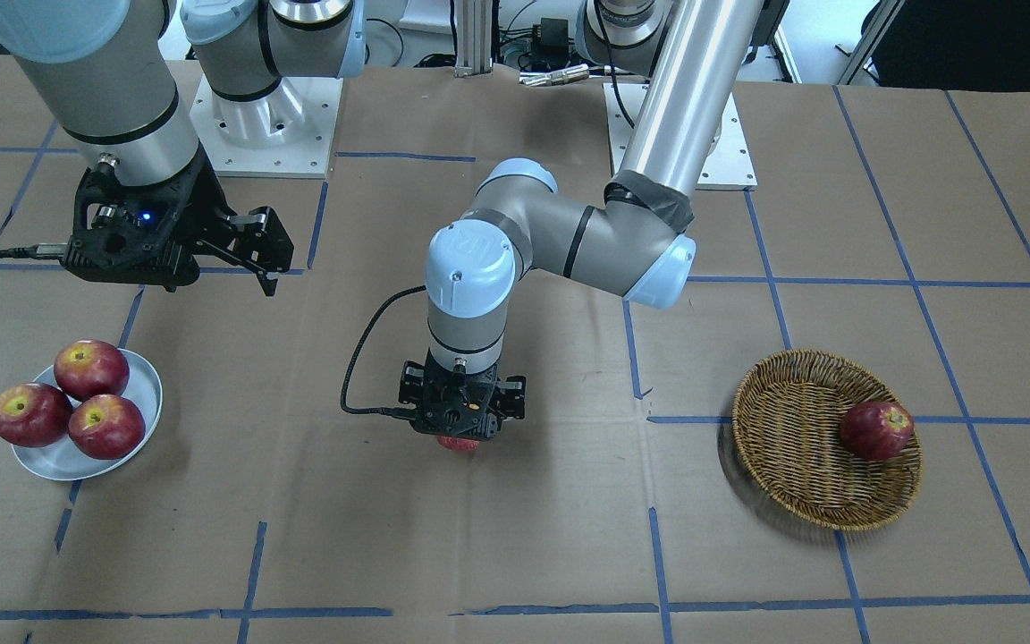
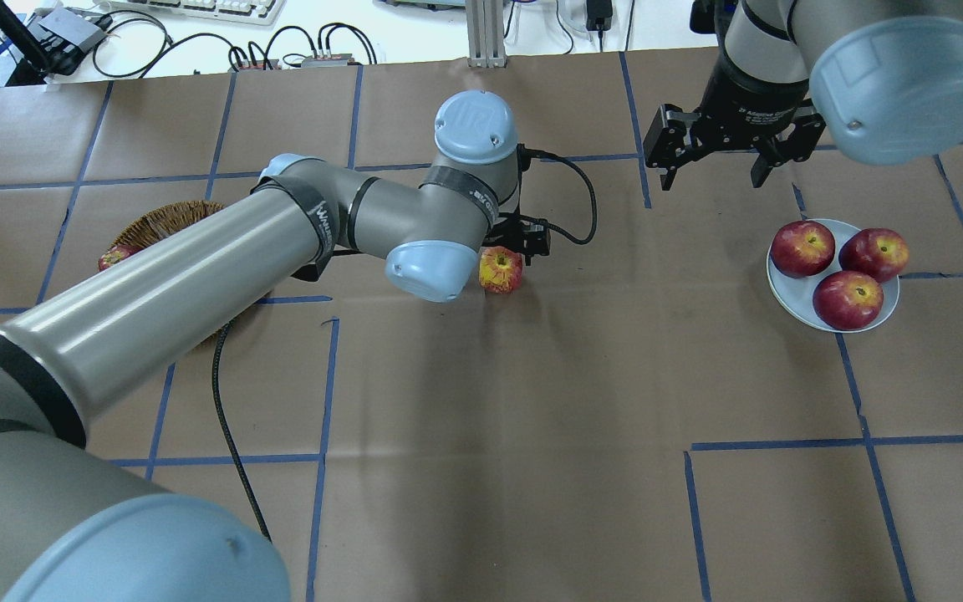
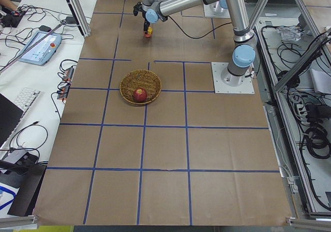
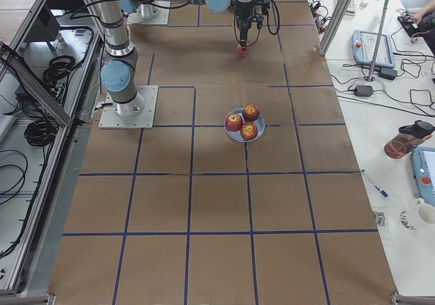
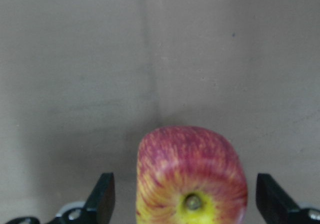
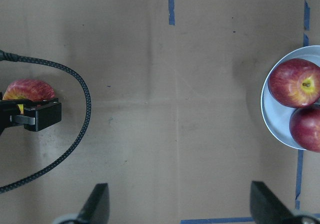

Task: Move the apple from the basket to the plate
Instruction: 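Set the apple on the table, open the left gripper and withdraw, then reach the right gripper to the apple on the table and grasp it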

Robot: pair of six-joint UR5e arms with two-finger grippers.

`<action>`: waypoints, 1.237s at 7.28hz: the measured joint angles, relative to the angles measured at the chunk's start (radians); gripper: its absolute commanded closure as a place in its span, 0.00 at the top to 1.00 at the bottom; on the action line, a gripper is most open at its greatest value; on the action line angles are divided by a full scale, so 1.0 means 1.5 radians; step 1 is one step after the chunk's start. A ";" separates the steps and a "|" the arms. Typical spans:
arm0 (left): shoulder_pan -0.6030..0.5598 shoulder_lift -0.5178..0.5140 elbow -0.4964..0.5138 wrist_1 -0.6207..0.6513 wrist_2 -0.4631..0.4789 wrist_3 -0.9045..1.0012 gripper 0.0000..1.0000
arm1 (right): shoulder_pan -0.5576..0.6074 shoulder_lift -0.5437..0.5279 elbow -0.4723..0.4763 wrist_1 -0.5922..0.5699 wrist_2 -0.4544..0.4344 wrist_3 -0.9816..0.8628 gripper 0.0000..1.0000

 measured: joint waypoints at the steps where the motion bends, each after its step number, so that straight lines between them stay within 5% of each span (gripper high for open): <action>1: 0.024 0.044 0.003 -0.048 0.001 0.019 0.99 | 0.000 0.000 0.000 -0.002 0.000 0.000 1.00; 5: 0.161 0.261 -0.014 -0.310 0.031 0.175 0.99 | 0.010 0.027 -0.012 -0.027 0.003 0.027 1.00; 9: 0.234 0.375 0.000 -0.442 0.038 0.217 0.99 | 0.151 0.216 -0.170 -0.051 -0.015 0.190 1.00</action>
